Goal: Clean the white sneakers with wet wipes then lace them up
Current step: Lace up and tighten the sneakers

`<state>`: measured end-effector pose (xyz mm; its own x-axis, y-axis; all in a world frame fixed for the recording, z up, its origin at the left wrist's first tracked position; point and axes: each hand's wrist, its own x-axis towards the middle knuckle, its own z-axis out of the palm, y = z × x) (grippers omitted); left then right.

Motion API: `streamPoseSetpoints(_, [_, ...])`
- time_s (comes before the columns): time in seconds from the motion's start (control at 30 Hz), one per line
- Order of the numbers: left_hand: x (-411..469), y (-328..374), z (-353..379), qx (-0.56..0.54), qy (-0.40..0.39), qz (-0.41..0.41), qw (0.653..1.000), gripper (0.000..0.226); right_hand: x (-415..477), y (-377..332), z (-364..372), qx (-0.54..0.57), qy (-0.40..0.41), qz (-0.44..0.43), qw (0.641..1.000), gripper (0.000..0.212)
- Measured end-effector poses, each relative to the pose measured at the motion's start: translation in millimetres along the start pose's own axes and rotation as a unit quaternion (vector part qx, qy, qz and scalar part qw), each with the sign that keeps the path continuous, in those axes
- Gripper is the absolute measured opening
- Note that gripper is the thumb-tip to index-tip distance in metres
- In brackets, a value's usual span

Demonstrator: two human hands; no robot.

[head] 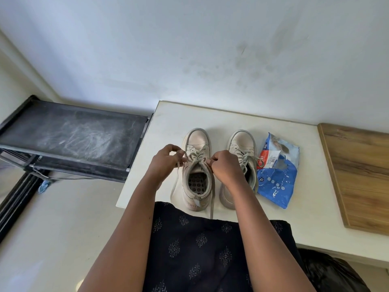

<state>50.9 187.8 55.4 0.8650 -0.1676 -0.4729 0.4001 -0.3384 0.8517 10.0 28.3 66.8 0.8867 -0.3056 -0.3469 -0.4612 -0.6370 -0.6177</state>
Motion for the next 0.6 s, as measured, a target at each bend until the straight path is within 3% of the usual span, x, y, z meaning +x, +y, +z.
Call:
streamPoseSetpoints(0.13, [-12, 7, 0, 0.113, 0.083, 0.008, 0.99, 0.059, -14, -2, -3, -0.011, -0.019, -0.01, 1.0, 0.031])
streamPoseSetpoints(0.23, [-25, 12, 0, 0.165, 0.095, 0.001, 0.982, 0.045, -21, -6, -2, 0.029, 0.024, -0.008, 0.999, 0.015])
streamPoseSetpoints(0.33, [-36, 13, 14, 0.279, -0.012, -0.046, 0.959, 0.028, -18, -9, -5, 0.14, 0.016, 0.044, 0.989, 0.015])
streamPoseSetpoints(0.4, [-38, 9, 28, 0.333, -0.042, -0.072, 0.939, 0.039, -18, -9, -8, 0.199, -0.013, 0.101, 0.975, 0.019])
streamPoseSetpoints(0.47, [-36, 5, 40, 0.321, -0.035, -0.089, 0.942, 0.043, -19, -10, -8, 0.192, -0.03, 0.139, 0.971, 0.027])
streamPoseSetpoints(0.6, [-33, 4, 54, 0.329, 0.0, -0.09, 0.94, 0.045, -17, -23, -11, 0.174, 0.025, 0.119, 0.977, 0.022])
